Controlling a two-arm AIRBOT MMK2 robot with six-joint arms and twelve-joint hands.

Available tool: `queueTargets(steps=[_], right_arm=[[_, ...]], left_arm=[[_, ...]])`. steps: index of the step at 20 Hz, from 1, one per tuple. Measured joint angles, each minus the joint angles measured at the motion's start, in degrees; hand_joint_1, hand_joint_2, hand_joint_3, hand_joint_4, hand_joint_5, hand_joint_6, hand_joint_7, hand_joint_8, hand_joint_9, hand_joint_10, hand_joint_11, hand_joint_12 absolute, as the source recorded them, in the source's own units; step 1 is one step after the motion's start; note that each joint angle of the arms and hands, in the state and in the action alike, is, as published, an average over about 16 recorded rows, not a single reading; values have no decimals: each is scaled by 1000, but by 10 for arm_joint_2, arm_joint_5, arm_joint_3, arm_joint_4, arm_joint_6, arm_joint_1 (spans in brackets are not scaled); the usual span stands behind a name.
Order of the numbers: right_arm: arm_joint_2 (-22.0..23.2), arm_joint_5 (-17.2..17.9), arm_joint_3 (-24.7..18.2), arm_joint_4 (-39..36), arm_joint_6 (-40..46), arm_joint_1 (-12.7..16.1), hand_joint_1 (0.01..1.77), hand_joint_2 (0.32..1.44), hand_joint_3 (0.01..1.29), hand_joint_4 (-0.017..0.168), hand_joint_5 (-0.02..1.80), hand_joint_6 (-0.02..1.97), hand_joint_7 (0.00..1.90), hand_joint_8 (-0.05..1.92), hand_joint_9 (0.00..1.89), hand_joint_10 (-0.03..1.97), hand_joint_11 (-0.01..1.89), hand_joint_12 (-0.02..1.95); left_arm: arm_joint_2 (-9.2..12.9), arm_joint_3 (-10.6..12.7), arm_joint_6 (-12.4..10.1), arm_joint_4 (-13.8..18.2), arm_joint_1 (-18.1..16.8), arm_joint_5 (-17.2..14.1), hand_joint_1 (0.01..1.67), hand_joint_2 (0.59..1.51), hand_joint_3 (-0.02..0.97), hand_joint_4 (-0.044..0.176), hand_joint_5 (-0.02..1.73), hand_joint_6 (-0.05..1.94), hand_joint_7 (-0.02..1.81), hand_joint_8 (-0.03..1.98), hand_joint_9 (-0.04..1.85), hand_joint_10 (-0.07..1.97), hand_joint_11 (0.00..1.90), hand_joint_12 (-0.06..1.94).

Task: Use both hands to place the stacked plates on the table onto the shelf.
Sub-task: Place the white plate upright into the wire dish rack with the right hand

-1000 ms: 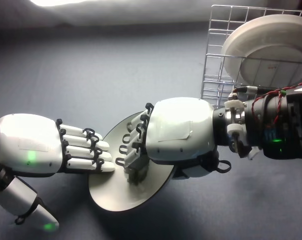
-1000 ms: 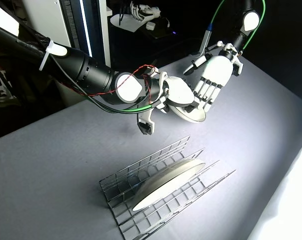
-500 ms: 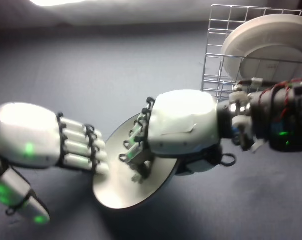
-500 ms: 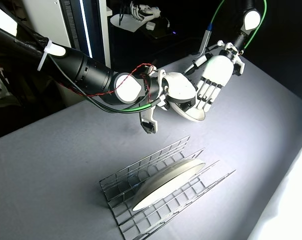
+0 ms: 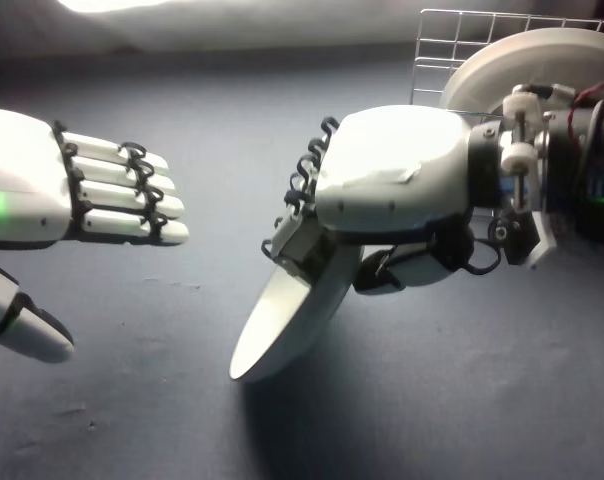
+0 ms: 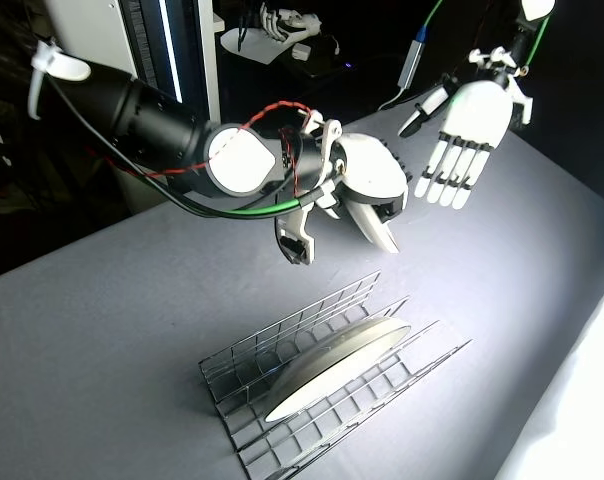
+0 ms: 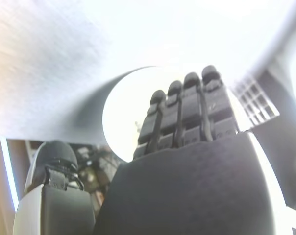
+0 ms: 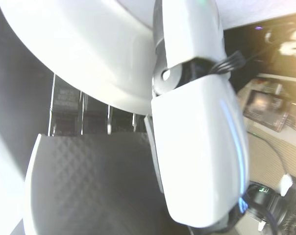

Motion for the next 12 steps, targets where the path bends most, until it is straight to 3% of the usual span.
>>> queueTargets(steps=[6, 12], right_arm=[[34, -5, -28, 66, 0, 23, 1382, 1011, 9, -3, 838, 1176, 942, 1043, 889, 1196, 780, 1396], [61, -7, -52, 147, 3, 45, 1381, 1018, 10, -3, 834, 1183, 953, 1052, 879, 1211, 780, 1400]], left_arm=[[30, -5, -11, 15, -30, -14, 19, 1100, 13, -1, 10, 17, 15, 0, 21, 10, 13, 10], [46, -4, -25, 36, -47, -26, 22, 1101, 13, -1, 13, 17, 18, 0, 22, 10, 14, 10]])
